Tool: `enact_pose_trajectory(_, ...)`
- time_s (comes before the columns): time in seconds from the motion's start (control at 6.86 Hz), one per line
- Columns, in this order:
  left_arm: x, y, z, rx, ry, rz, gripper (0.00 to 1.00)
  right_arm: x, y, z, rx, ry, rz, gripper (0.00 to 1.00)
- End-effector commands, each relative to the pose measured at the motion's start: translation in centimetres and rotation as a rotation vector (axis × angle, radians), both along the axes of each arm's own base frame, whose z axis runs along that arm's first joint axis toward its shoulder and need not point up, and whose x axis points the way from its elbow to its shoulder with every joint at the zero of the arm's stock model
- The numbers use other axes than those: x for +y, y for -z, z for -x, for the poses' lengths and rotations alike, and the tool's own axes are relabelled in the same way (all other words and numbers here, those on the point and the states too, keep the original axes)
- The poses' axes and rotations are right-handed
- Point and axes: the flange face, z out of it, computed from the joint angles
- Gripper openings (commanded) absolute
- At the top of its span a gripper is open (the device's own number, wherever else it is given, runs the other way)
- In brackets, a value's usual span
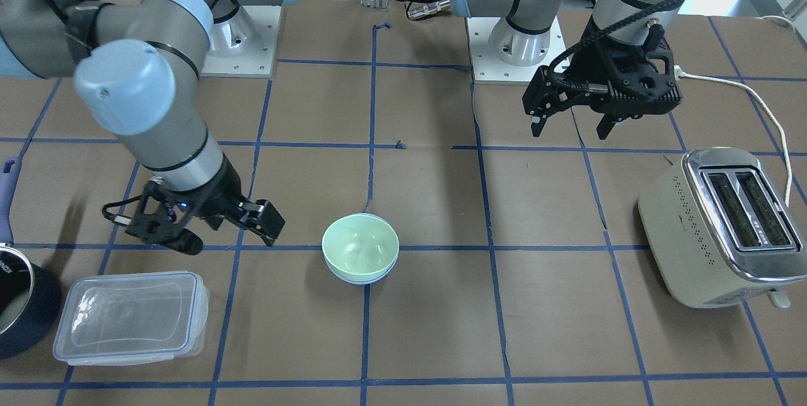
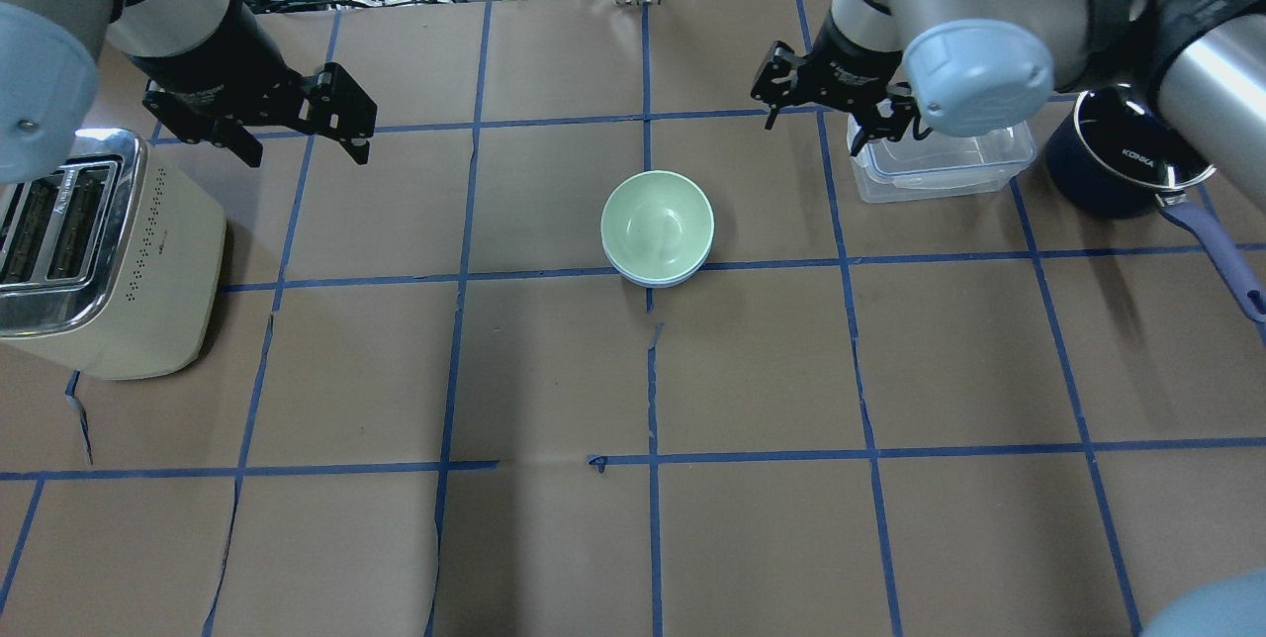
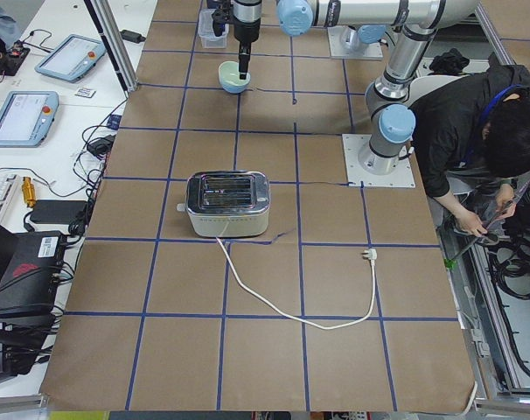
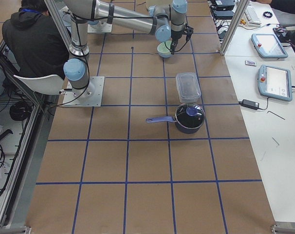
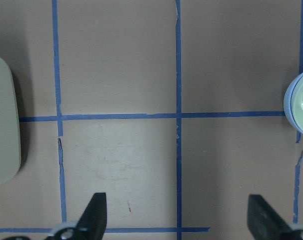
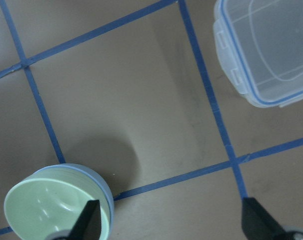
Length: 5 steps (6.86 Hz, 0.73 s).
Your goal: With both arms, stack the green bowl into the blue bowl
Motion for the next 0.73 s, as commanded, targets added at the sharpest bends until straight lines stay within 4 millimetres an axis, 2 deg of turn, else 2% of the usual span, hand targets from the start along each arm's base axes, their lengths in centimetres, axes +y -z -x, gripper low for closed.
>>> enact_pose_trajectory(0.0, -0.1, 0.2, 0.0, 0.002, 0.000, -0.002, 1.00, 2.8, -4.4, 4.2, 0.149, -0.081, -0.019, 1.00)
enact_pose_trajectory(0.15, -0.1, 0.2, 0.0, 0.002, 0.000, -0.002, 1.00, 5.8, -8.1, 4.3, 0.160, -0.082, -0.032, 1.00)
enact_pose_trajectory(0.29, -0.1, 0.2, 0.0, 0.000, 0.000, -0.004, 1.00, 8.1, -10.0, 4.3, 0.165, -0.083, -0.057, 1.00)
enact_pose_trajectory(0.44, -0.4, 0.3, 0.0, 0.002, -0.004, -0.003, 1.00, 8.7, -9.6, 4.0, 0.163, -0.089, -0.103, 1.00)
enact_pose_trajectory(0.58, -0.4, 0.2, 0.0, 0.001, -0.019, -0.004, 1.00, 8.8, -10.4, 3.8, 0.144, -0.102, -0.083, 1.00)
